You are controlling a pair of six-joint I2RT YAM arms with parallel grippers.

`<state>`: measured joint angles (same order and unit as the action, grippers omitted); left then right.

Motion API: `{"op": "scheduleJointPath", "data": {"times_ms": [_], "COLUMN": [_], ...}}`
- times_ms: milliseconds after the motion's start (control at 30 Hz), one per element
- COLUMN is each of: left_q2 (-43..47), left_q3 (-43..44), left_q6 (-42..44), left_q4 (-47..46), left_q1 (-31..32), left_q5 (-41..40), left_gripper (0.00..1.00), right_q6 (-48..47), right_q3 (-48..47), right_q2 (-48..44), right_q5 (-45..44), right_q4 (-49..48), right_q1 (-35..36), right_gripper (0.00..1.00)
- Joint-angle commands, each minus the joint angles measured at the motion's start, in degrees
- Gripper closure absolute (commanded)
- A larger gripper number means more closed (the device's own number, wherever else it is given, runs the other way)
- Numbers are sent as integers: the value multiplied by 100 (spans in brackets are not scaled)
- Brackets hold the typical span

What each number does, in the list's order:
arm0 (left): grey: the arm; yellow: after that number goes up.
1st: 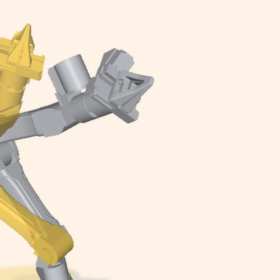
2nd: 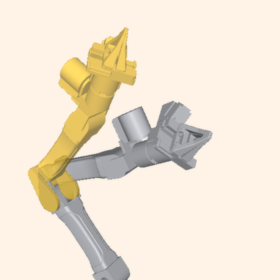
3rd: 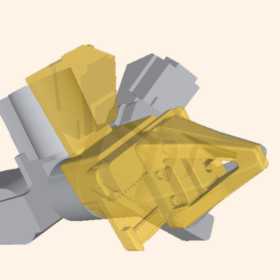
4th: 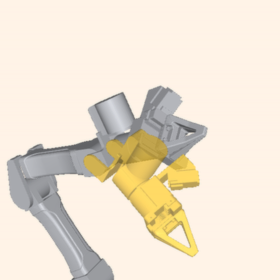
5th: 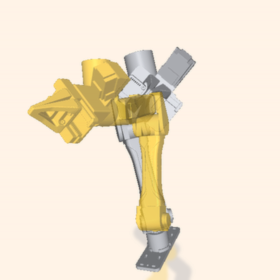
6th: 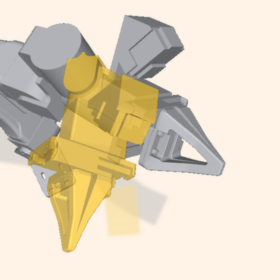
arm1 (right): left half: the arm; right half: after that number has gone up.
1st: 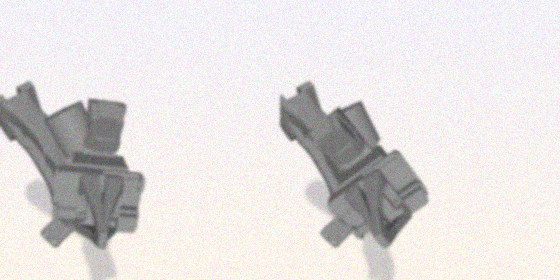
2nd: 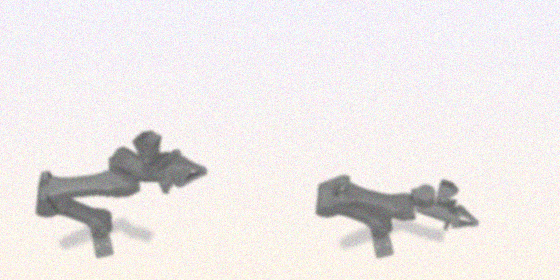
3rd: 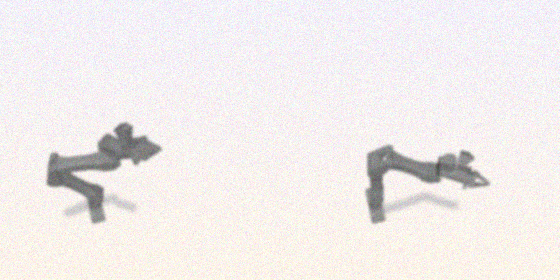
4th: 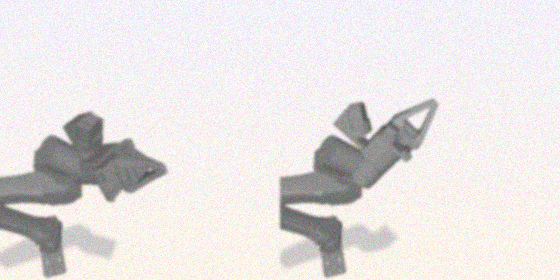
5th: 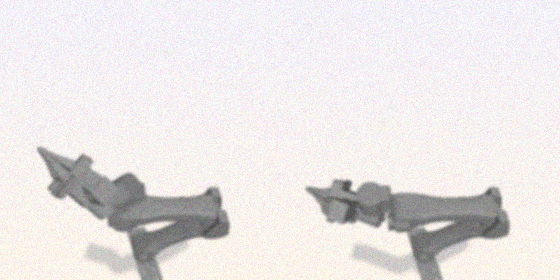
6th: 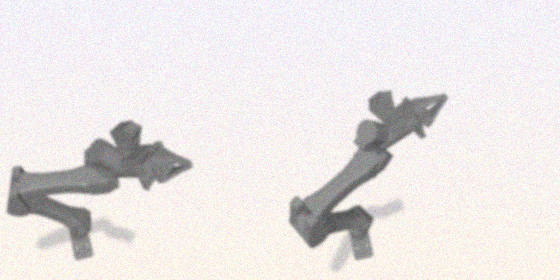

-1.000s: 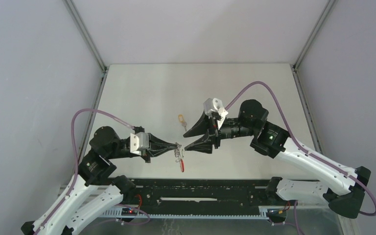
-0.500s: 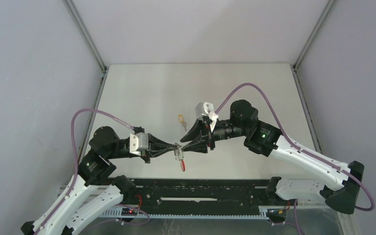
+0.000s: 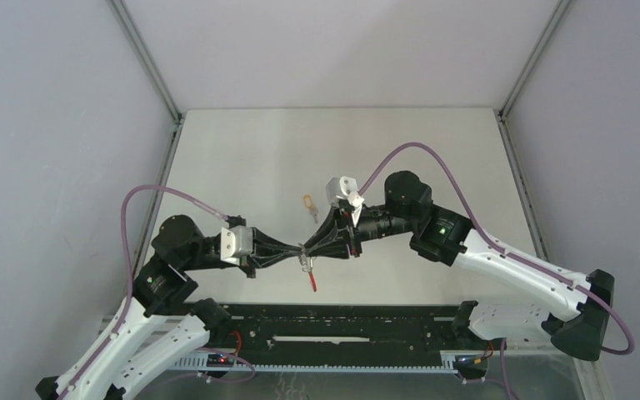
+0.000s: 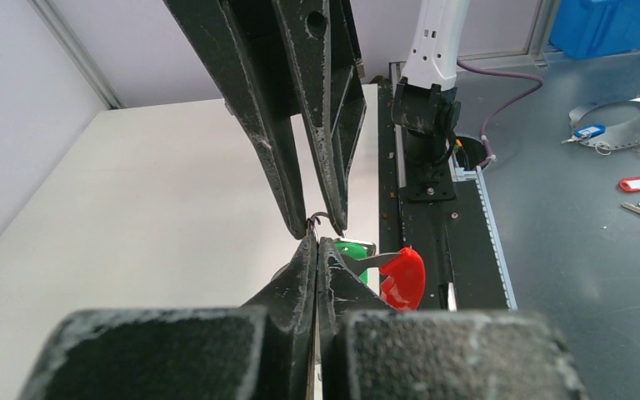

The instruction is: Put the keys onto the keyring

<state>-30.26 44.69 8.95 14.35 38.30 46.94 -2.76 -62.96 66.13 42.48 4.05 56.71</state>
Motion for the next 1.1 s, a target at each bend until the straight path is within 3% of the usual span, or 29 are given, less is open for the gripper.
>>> {"op": "scheduleJointPath", "data": {"times_ms": [0,100,233,333,433,533,900,1067], "left_q2": [43,51,96,82,-42,-239,-556,-575], "left_q3": [416,394,351,330,406,593,966,960], "left_q6": [-96,-95,-60,134,537,818,1314,1452], "left_q4": [-162,-167,-146,65,550,1001,1614,1838], "left_q1": [26,21,23,20,22,27,22,21], "left_q5": [52,24,-48,-128,-23,34,-53,28], "left_gripper": [100,100,100,99,77,69,71,82], "right_q6": [-68,-58,-66,-72,-99,-202,-812,-879], "right_q3": [-216,-219,-223,-371,-612,-929,-2628,-3024], "right_q2": [31,23,-45,-69,-16,111,1142,1410], "right_q5": [4,13,-168,-418,-534,-660,-1499,-1580], "right_q4": [-109,-99,49,411,850,1421,3885,4194], "right_q1": [51,51,51,51,68,130,593,695], "right_gripper": [74,82,100,100,100,100,100,100]}}
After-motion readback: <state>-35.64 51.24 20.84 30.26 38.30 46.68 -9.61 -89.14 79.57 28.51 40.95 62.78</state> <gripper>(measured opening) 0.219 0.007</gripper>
